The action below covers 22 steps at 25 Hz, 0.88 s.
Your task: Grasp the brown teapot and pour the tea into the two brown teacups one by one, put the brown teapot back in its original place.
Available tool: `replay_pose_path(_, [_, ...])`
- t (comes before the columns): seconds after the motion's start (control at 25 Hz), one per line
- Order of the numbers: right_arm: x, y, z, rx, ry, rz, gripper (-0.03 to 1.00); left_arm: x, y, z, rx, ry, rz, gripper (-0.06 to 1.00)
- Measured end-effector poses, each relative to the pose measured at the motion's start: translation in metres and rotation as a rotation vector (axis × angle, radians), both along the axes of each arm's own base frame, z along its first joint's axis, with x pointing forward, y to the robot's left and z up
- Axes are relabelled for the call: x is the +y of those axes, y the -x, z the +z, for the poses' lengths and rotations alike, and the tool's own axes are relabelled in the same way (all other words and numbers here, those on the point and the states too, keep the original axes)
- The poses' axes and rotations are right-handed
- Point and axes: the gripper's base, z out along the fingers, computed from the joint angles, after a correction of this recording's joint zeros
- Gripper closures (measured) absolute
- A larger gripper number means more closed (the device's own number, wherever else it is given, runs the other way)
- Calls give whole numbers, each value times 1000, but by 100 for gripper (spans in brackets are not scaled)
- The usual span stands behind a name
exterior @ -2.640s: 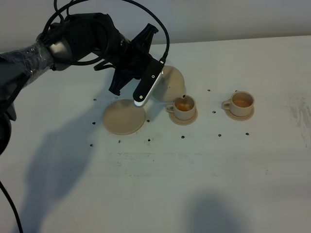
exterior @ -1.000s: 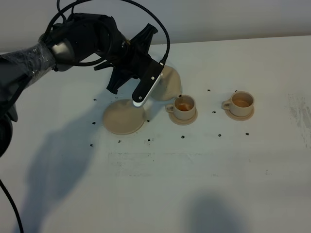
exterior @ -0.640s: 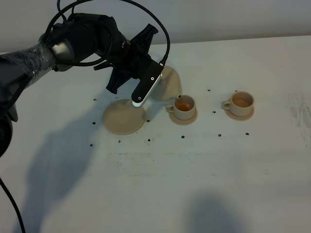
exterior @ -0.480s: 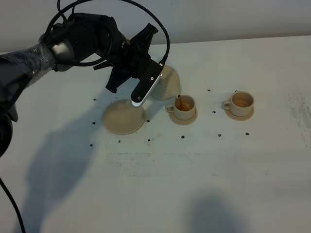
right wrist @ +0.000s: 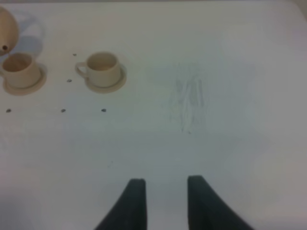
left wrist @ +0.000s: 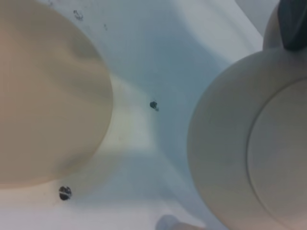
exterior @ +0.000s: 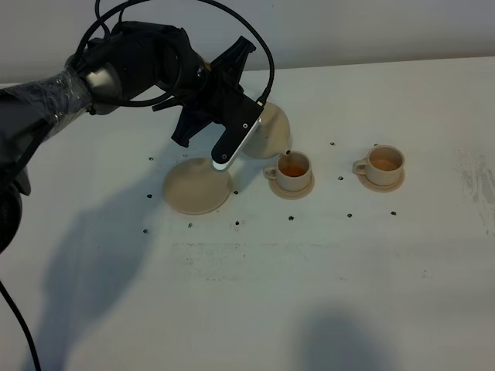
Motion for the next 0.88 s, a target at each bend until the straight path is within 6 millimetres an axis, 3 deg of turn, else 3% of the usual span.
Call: replay_pose_path(0.88, [0,0,0,0,0,0,74,-5,1,-4,-13,-29,-26,83])
